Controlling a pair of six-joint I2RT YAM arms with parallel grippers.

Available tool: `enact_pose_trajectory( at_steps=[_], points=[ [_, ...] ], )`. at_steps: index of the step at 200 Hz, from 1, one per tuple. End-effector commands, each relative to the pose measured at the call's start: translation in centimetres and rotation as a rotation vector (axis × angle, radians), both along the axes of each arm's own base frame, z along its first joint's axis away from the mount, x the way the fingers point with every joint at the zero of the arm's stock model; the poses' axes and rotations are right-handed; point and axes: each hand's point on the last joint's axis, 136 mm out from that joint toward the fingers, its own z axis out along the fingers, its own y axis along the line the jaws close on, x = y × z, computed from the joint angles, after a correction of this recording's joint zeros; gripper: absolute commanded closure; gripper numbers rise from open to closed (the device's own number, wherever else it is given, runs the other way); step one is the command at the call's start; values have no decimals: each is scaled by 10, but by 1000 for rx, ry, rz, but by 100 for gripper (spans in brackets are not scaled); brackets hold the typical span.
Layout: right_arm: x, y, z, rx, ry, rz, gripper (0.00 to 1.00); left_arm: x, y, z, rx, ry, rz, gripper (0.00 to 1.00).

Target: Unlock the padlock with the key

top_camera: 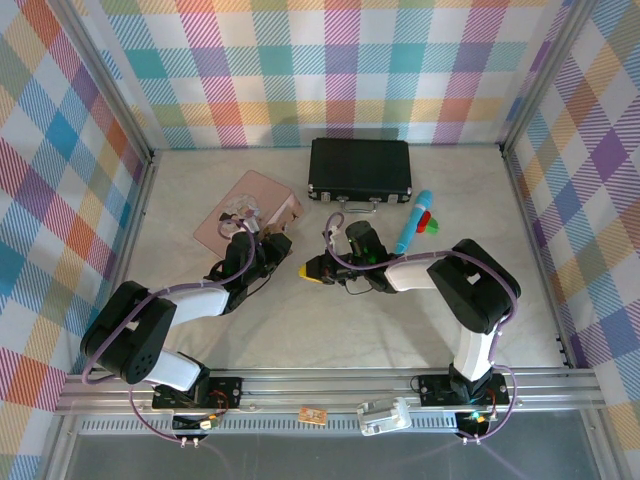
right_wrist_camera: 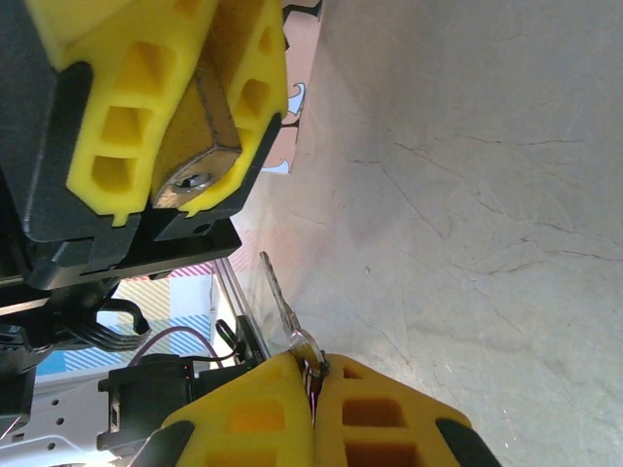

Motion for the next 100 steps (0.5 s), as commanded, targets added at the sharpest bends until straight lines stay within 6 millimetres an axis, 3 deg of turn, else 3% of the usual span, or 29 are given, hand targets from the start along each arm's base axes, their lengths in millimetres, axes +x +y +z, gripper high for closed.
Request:
enact_pose_trajectory(
  at_steps=[1, 100],
  points=[
    [1, 8, 24, 58, -45, 9, 100, 3, -9, 18, -54, -63, -10, 100],
    [1, 7, 35, 84, -83, -3, 100, 1, -10, 15, -51, -60, -14, 100]
  ],
)
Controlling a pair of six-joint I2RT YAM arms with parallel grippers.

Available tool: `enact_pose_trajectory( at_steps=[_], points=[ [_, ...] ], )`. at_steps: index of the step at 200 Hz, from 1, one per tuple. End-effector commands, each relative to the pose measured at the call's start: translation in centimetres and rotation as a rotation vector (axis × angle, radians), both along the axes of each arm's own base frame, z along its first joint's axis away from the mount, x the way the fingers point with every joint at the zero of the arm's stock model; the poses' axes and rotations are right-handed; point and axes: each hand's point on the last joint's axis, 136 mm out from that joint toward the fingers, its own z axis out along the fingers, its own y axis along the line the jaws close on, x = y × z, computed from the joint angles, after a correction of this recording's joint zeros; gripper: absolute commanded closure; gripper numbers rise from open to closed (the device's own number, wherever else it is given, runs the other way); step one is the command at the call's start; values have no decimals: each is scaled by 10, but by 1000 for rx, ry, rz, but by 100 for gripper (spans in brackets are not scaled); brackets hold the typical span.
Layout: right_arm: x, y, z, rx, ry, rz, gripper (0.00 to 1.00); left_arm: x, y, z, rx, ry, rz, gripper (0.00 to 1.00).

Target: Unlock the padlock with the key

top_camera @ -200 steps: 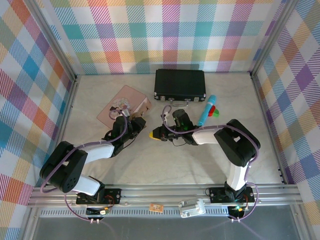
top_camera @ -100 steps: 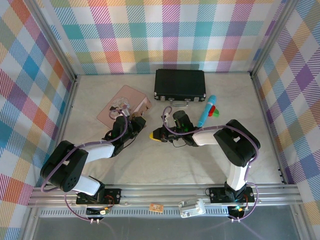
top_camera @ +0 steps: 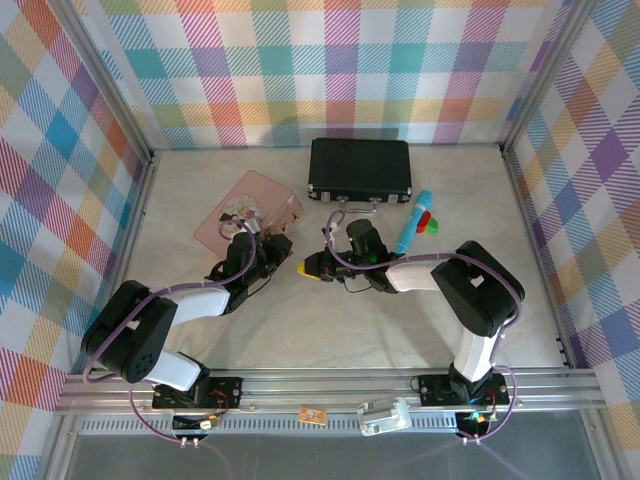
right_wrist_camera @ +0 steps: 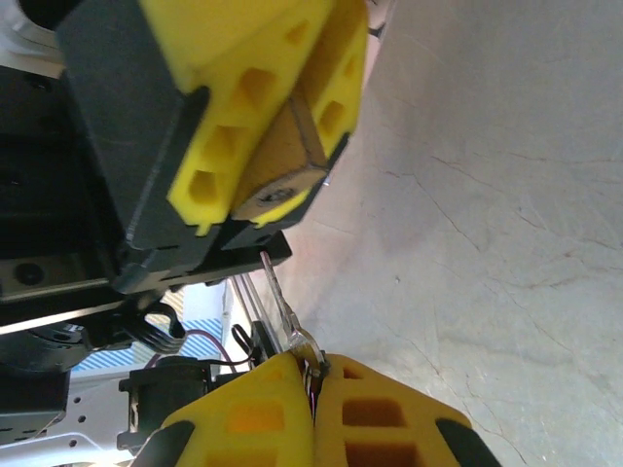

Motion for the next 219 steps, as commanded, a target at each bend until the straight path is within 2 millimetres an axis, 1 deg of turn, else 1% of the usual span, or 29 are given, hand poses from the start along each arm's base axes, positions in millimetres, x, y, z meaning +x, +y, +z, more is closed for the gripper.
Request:
enact_pose_trajectory(
  at_steps=[1, 58, 92, 133, 171, 219],
  points=[
    [-1, 4, 18, 47, -50, 4, 100, 2, -9, 18, -56, -66, -11, 100],
    [2, 9, 18, 62, -48, 8, 100, 2, -12, 25, -66, -81, -17, 100],
    [0, 11, 16, 60, -39, 12, 100, 2, -12, 25, -65, -81, -16, 100],
    [-4, 3, 10, 37, -32, -9, 100, 2, -10, 22, -60, -76, -8, 100],
    [-9, -1, 6, 34, -21, -15, 100, 1, -10, 23, -59, -79, -9, 100],
    [-7, 3, 15, 49, -46, -8, 100, 0, -10, 23, -56, -78, -10, 100]
  ],
)
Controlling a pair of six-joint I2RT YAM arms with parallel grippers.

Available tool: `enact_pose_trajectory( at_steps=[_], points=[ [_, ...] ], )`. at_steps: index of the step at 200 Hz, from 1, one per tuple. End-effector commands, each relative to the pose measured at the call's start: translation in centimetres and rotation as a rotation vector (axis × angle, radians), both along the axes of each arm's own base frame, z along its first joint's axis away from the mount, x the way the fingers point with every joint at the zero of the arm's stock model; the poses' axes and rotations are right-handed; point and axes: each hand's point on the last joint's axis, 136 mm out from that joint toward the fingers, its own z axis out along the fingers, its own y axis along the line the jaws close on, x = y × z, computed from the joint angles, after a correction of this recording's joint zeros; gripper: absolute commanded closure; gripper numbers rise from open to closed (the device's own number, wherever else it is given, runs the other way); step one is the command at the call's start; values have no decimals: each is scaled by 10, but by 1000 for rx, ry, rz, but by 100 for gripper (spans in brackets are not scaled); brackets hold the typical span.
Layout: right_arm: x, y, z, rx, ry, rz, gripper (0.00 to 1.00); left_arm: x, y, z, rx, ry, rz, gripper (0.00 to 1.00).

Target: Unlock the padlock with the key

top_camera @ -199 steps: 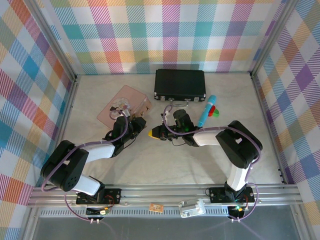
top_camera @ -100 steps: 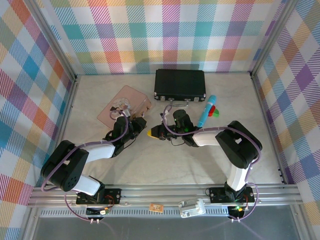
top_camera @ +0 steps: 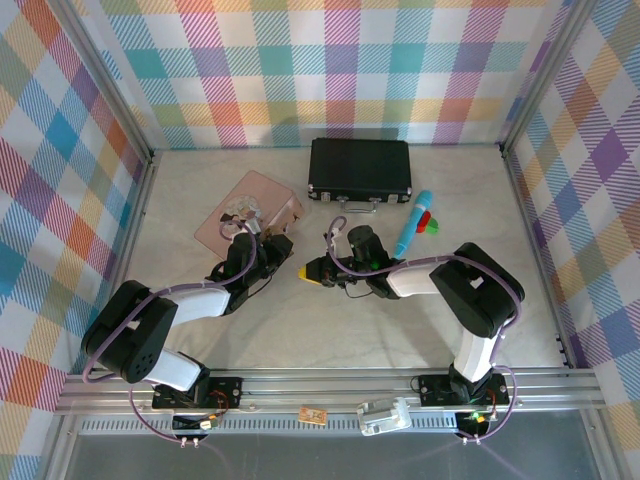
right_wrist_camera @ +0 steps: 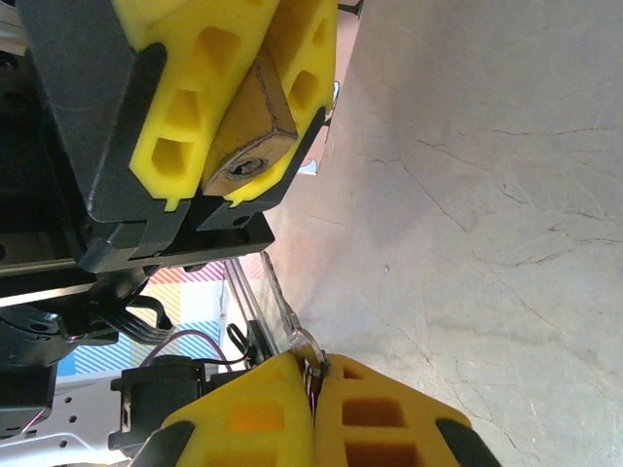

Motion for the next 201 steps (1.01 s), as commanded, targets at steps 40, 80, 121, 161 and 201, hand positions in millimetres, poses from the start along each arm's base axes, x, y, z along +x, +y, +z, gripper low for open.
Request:
enact_pose_trajectory(
  at_steps=[40, 80, 121, 161, 201],
  points=[
    [5, 9, 28, 60, -70, 9, 100, 0, -10, 24, -55, -76, -14, 100],
    [8, 12, 32, 71, -79, 7, 100, -4, -12, 24, -49, -73, -19, 100],
    [11, 15, 30, 69, -76, 7, 100, -5, -14, 25, -54, -76, -24, 100],
    [11, 15, 22, 66, -58, 2, 100, -5, -14, 29, -58, -83, -22, 100],
    [7, 8, 20, 55, -50, -16, 100, -5, -11, 27, -39, -81, -8, 100]
  ],
)
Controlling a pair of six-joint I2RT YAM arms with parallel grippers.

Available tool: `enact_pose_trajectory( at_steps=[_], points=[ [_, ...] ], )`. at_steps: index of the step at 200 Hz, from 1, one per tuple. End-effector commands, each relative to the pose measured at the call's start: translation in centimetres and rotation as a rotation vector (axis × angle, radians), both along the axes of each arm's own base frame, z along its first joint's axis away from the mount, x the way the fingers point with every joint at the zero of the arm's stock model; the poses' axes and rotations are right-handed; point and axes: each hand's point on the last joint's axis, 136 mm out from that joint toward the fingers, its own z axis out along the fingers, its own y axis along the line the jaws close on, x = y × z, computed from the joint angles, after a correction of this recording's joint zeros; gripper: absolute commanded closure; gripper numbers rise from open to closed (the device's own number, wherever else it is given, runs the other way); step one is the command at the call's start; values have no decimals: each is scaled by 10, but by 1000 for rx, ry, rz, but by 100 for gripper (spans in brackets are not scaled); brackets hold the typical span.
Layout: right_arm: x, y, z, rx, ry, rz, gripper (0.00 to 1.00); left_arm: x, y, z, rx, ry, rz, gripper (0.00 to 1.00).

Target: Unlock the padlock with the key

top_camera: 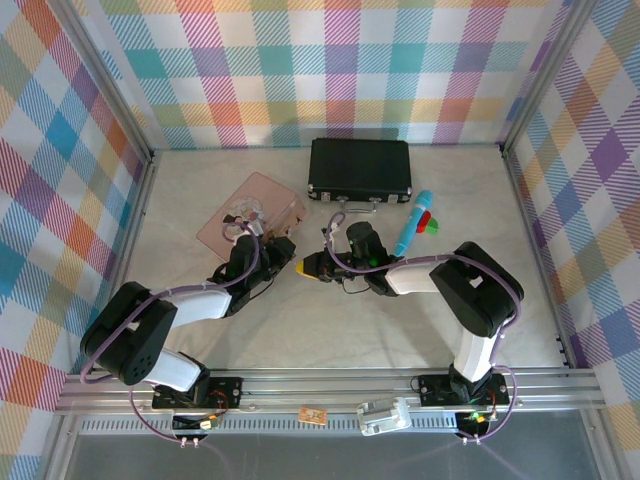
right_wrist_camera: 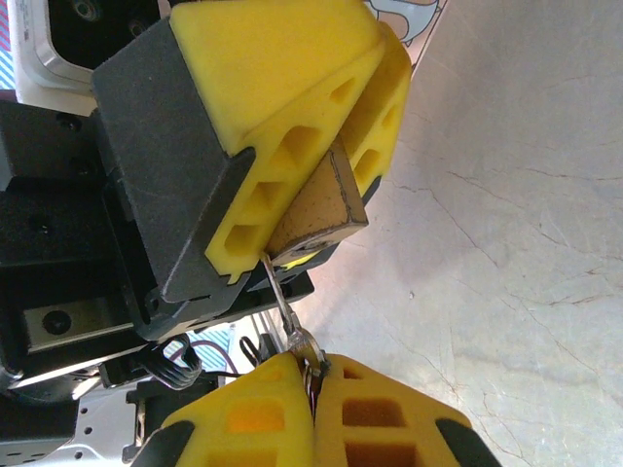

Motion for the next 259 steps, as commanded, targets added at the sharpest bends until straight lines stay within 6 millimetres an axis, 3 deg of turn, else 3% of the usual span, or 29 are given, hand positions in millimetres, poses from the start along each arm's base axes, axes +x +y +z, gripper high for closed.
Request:
enact_pose_trajectory(
  at_steps=[1, 41, 211, 259],
  points=[
    [-2, 1, 7, 24, -18, -7, 100, 1, -5, 27, -48, -79, -2, 100],
    [-8, -6, 1, 11, -7, -17, 100, 1, -5, 25, -48, -76, -3, 100],
    [0, 5, 13, 41, -34, -3, 100, -3, -11, 22, -49, -68, -24, 100],
    [2, 7, 6, 33, -14, -4, 100, -3, -13, 26, -59, -75, -28, 100]
  ],
)
